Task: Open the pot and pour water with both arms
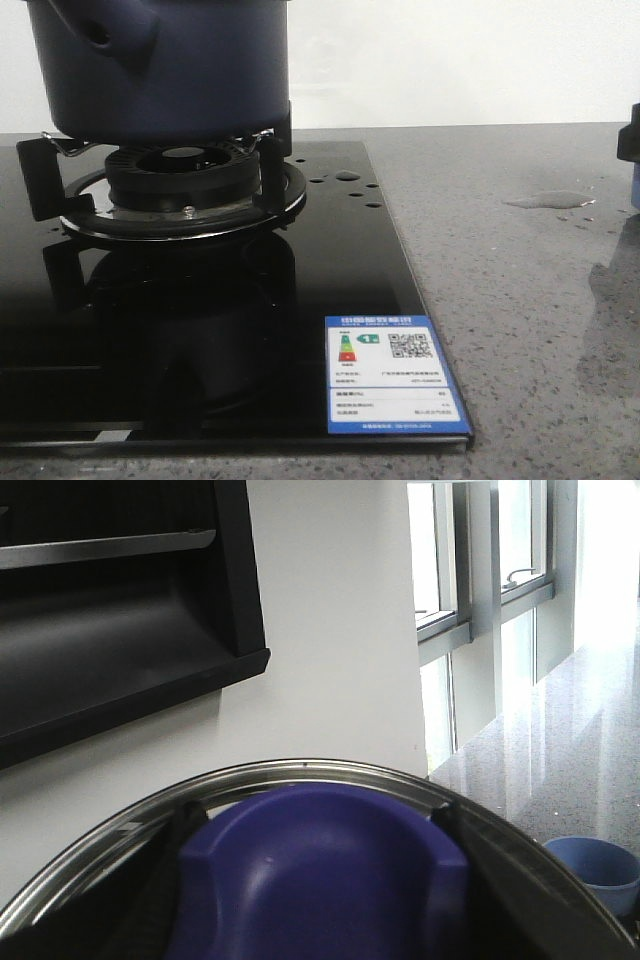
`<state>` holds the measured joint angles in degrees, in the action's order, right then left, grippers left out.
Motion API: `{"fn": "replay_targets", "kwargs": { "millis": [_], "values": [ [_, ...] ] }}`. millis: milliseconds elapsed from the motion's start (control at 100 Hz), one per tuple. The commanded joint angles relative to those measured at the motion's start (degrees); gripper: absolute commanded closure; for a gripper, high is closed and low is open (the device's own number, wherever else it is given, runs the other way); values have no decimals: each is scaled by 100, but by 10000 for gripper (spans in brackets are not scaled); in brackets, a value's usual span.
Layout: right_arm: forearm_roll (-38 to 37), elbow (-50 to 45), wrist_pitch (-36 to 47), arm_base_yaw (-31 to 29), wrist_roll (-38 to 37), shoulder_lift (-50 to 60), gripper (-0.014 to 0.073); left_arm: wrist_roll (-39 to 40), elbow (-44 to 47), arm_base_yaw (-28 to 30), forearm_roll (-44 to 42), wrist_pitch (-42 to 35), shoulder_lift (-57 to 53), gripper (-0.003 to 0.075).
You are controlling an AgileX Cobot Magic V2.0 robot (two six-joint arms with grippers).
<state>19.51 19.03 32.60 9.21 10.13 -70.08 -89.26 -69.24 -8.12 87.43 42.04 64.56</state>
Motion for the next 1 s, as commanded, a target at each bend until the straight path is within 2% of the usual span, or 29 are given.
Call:
{"fn": "replay_targets", "kwargs": {
  "millis": [0,170,370,500,660,840,990],
  "values": [
    [-363,168,857,10,56,99,358,32,-199,-33,410,-59,-144,533],
    [-1226,171,990,10,56,405,358,60,-199,-33,290,-59,-144,533],
    [-1602,470,669,10,56,1002,358,345,-199,-33,23,-127,-157,533],
    [-2149,1141,60,34,18,1261,358,421,-199,-33,-2,-153,-195,533],
    [-2208,2236,-805,432,18,1269,358,689,-199,-33,-37,-456,-359,533],
    [-2543,3361,-1604,1103,18,849,358,807,-199,-33,-51,-531,-593,533],
    [-2595,4236,-2288,1489,18,210,358,1205,-199,-33,-73,-671,-775,533]
  ]
}}
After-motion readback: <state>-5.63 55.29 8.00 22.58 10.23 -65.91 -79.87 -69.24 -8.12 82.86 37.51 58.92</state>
